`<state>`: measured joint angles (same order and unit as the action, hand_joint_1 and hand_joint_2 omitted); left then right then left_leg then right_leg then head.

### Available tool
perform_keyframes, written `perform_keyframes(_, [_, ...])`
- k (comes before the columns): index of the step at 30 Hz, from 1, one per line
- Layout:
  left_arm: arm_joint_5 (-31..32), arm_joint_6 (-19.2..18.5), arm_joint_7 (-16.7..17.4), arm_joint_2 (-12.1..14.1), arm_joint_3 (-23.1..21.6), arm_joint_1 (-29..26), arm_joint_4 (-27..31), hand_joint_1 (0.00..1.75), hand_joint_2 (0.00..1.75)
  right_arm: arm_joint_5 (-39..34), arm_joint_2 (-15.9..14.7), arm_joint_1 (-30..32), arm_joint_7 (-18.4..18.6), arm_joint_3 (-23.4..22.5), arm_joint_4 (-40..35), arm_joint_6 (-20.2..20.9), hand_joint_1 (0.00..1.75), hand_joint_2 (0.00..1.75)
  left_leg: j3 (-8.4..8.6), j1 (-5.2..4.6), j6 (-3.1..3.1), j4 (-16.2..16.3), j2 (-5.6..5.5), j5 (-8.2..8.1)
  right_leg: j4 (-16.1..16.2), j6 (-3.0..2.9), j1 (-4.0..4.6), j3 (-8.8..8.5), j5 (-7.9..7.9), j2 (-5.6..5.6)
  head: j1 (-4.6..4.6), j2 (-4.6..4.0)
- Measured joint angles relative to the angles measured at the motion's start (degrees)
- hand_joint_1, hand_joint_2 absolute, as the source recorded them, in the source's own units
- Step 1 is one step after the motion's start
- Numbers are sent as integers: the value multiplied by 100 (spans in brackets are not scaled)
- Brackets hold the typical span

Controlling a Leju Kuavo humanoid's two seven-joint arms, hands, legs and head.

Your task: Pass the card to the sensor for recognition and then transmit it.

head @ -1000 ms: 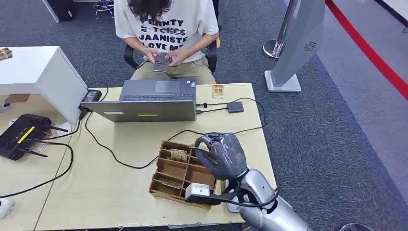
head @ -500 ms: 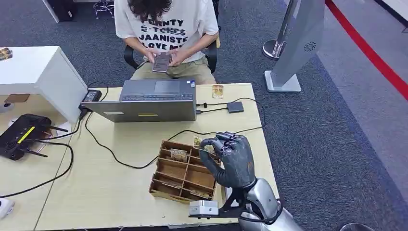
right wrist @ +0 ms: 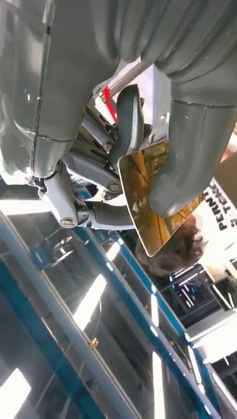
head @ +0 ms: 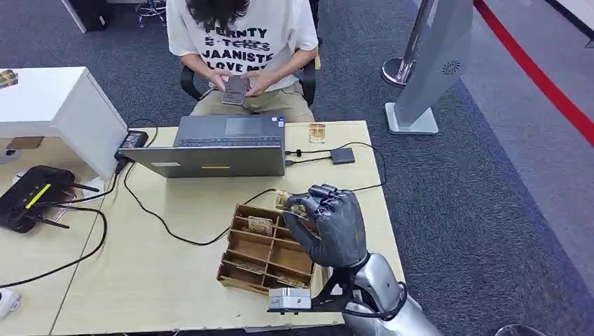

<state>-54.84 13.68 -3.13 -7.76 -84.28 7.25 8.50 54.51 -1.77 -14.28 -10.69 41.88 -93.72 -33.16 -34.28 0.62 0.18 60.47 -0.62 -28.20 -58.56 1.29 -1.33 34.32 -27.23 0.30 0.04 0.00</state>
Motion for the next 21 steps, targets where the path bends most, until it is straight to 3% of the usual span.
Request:
perform_keyframes(10, [28, -29, 31, 0, 0, 9, 0, 0, 0, 18, 59, -146, 37, 2, 50, 31, 175, 175, -2, 0, 0, 0, 0, 0, 0, 0, 0, 0, 0, 0, 2, 0])
perform_keyframes(21, [359, -280, 286, -17, -157, 209, 0, 0, 0, 361, 407, -1211, 481, 50, 698, 776, 175, 175, 0, 0, -4, 0, -1, 12, -4, -5, 0, -1, 8, 1, 4, 0])
